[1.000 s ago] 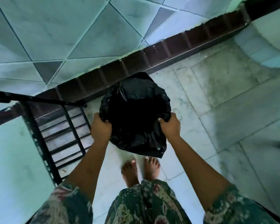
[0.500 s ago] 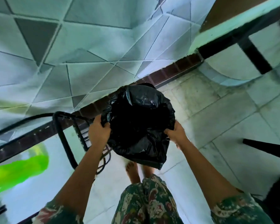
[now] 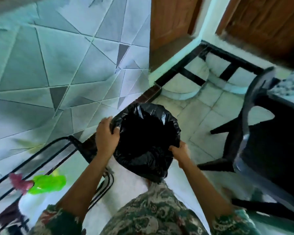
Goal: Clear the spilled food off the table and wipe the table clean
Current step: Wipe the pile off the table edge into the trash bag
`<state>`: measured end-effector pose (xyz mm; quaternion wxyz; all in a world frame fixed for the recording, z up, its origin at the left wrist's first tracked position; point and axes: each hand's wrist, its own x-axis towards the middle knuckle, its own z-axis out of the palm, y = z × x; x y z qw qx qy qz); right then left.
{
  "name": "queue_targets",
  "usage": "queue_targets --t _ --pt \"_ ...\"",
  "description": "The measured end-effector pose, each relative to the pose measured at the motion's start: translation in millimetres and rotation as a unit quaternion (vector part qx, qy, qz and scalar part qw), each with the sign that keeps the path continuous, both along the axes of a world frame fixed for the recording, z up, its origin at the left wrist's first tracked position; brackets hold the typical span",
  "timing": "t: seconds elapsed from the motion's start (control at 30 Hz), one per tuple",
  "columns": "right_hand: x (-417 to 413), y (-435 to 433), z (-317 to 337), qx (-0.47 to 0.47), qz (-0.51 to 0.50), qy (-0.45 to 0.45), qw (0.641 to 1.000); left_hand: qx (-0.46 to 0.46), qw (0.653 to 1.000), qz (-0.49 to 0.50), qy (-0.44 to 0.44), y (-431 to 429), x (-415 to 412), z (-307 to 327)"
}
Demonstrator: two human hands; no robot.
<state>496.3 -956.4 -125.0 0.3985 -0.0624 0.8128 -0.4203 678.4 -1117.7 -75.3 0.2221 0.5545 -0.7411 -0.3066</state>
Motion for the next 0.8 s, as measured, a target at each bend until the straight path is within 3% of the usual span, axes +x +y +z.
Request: queue_targets --t 0.17,0.33,0.63,0.8 --pt "34.6 88.9 24.6 0.022 -0.089 0.033 0.995 -0.127 0.975 -0.178 0.034 69.9 -4.6 28.2" --pt "78.9 195.9 52.4 0.014 -0.196 0.023 0.980 -0.033 0.955 -0.289 0.053 165.4 1.4 47.0" --pt "168.6 405.9 44.1 -0.008 -0.354 -0.010 0.935 -0.010 0.878 -0.477 0.033 346.6 5.2 49.6" --pt "246.3 558.0 39.5 -0.020 -0.456 -0.018 0.890 -0.014 0.823 -0.568 0.016 491.6 18.2 48.7"
